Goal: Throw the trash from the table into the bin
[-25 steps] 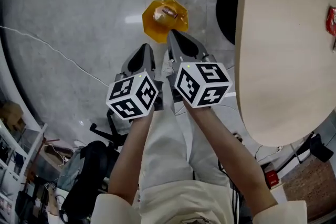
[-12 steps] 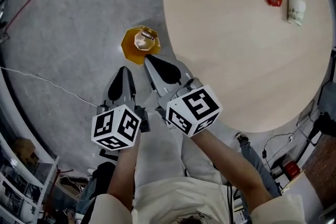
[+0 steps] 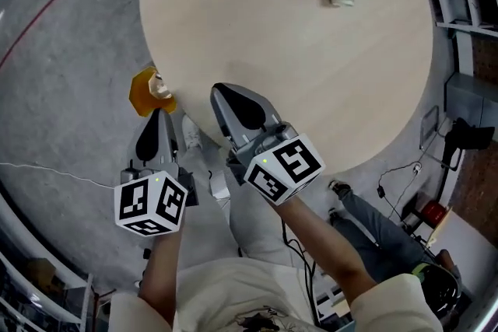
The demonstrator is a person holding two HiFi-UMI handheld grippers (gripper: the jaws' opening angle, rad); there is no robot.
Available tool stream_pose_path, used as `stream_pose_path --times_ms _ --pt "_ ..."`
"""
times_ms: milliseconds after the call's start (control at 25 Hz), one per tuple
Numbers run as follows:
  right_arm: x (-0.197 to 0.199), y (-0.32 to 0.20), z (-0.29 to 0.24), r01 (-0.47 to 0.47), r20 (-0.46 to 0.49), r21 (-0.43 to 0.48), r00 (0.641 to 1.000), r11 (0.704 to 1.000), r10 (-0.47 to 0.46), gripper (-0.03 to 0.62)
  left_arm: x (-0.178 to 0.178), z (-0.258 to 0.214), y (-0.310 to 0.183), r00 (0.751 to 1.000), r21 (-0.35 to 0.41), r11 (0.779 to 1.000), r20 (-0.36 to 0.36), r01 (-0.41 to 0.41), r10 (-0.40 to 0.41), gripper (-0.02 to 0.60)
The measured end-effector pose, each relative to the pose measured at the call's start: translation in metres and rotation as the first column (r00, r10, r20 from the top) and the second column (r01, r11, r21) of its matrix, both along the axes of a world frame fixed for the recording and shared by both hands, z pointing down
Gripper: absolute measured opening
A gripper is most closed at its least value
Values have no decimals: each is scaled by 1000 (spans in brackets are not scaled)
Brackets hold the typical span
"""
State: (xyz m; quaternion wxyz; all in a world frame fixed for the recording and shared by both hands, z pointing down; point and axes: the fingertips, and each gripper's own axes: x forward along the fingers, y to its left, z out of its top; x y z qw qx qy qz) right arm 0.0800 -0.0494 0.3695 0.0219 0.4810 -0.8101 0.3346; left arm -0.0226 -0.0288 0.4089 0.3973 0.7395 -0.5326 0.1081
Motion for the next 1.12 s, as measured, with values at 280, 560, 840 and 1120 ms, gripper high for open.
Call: stream_pose_path --times_ms 280,560,840,1120 --pt "114 1 4 -193 -88 -10 978 981 191 6 61 -9 -2 994 10 996 -58 -91 91 6" --pt "170 -12 4 -270 -192 15 944 963 267 6 80 -12 -6 990 2 993 -81 -114 114 6" --pt "209 -47 0 -290 -266 66 917 955 297 103 101 -16 -6 982 7 987 -102 -159 159 6" --pt "246 -89 3 -341 -356 98 865 935 353 209 107 -16 -6 976 5 982 -101 -191 190 6"
